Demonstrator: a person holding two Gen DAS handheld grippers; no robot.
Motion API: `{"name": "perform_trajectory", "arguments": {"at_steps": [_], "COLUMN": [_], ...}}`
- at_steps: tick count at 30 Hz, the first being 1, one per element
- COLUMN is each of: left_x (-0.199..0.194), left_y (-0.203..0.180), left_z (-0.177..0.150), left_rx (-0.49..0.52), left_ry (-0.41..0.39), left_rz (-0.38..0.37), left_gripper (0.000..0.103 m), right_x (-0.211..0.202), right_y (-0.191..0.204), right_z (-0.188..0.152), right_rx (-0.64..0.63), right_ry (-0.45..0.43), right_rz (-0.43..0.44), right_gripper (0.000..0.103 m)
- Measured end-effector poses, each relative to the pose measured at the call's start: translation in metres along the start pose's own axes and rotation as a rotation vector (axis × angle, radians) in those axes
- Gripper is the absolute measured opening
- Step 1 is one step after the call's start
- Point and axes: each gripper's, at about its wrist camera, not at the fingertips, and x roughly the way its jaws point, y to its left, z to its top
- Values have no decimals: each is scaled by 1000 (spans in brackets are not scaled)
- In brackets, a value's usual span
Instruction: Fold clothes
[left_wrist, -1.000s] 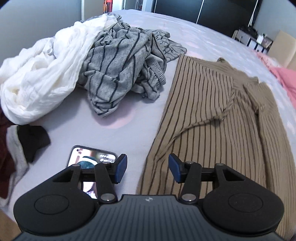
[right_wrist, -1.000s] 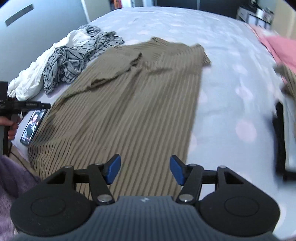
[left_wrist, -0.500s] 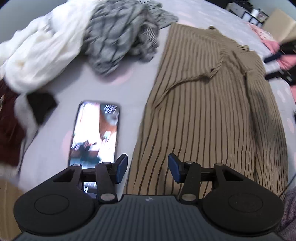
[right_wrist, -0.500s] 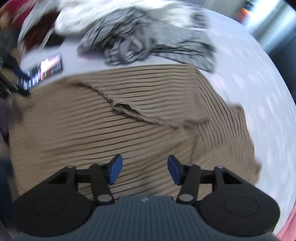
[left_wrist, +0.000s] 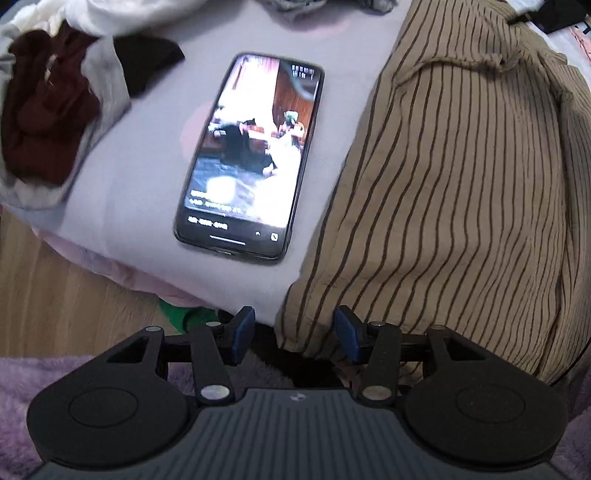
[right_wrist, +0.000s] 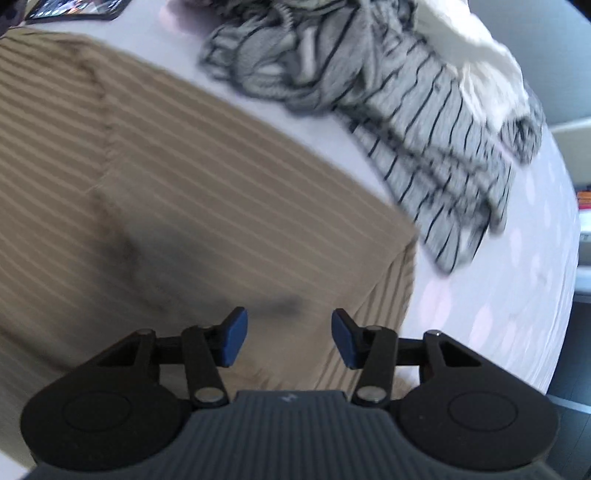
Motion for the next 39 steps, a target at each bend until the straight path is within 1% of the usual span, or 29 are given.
{"name": "perform_trajectory", "arguments": {"at_steps": [4, 7, 9, 12, 14, 17, 18, 19, 20, 21, 22, 23, 24, 26, 33, 36, 39], "left_x": [10, 14, 15, 14, 14, 15, 15, 15, 13, 10, 7, 3, 0, -7, -33, -62, -87], "left_y": [2, 6, 4, -3, -8, -12, -14, -15, -16, -18, -20, -22, -24, -27, -41, -58, -82], "left_z": [4, 11, 15, 19, 22, 28, 30, 31, 31, 29, 28, 26, 25, 22, 12, 1, -15], "left_rx": [23, 27, 51, 102, 136, 176, 188, 199, 208, 216, 223, 231, 238, 253, 308, 372, 460], "left_ry": [24, 61, 83, 112, 136, 177, 190, 200, 203, 199, 195, 191, 187, 178, 143, 94, 61], "left_rz": [-14, -35, -28, -11, -1, 16, 21, 25, 29, 33, 36, 40, 43, 50, 76, 75, 52], "left_gripper": [46, 45, 44, 37, 32, 32, 31, 31, 30, 29, 25, 21, 17, 2, 0, 0, 0], "right_x": [15, 23, 31, 42, 49, 60, 62, 63, 64, 64, 63, 62, 61, 55, 14, -9, -31], "right_y": [-11, -12, -11, -11, -11, -10, -11, -11, -12, -12, -11, -11, -10, -11, -12, -8, 0], "right_z": [22, 38, 50, 65, 72, 80, 84, 87, 89, 90, 90, 90, 89, 86, 70, 59, 41], "right_rx": [-125, -263, -360, -475, -550, -659, -664, -661, -658, -659, -655, -650, -646, -621, -515, -473, -430], "right_ry": [-56, -71, -82, -91, -79, -45, -30, -15, 1, 12, 14, 15, 17, 4, -51, -56, -37], "right_rz": [-15, 12, 16, 18, 16, 30, 54, 77, 100, 113, 113, 111, 108, 80, -39, -85, -108], "right_gripper": [53, 53, 53, 53, 53, 53, 47, 36, 31, 20, 7, 4, 4, 3, 3, 3, 3]}}
